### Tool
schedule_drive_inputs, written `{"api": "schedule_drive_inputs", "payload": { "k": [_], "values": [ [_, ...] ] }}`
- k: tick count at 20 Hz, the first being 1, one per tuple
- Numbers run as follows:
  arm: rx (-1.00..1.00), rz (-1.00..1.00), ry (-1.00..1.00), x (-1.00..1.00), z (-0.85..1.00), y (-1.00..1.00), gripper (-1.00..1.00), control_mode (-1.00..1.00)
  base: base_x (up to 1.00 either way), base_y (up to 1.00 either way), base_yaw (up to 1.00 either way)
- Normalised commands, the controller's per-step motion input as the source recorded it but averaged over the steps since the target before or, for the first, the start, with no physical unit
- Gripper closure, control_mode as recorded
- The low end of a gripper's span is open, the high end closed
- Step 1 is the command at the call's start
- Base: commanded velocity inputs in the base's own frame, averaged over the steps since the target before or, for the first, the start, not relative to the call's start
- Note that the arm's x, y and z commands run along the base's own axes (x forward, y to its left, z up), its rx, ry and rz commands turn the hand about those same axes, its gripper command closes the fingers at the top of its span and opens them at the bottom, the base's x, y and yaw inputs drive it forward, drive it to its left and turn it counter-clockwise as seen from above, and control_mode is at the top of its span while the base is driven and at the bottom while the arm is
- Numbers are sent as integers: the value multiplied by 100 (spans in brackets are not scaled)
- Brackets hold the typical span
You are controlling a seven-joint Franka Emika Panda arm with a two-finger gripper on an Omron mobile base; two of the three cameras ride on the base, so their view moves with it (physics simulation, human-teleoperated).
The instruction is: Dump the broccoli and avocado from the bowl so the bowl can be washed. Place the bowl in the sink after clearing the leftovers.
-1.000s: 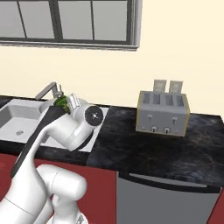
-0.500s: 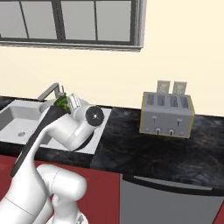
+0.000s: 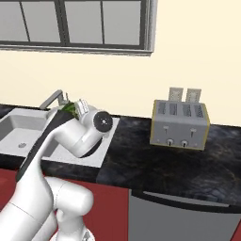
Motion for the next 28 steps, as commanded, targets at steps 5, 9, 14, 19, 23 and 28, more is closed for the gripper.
{"api": "schedule_drive_inputs", "payload": {
  "k": [5, 9, 14, 19, 23, 28],
  "values": [
    [-14, 0, 0, 49, -7, 0, 100, -100, 0, 0, 0],
    [-14, 0, 13, 43, -31, 0, 100, -100, 0, 0, 0],
    [-19, 0, 13, 30, -46, 0, 100, -100, 0, 0, 0],
    [-35, 0, -8, 2, -3, 17, 100, -100, 0, 0, 0],
    [-37, 0, -2, 0, -4, 34, 100, -100, 0, 0, 0],
    [-27, 0, 0, 15, -12, 12, 100, -100, 0, 0, 0]
  ]
}}
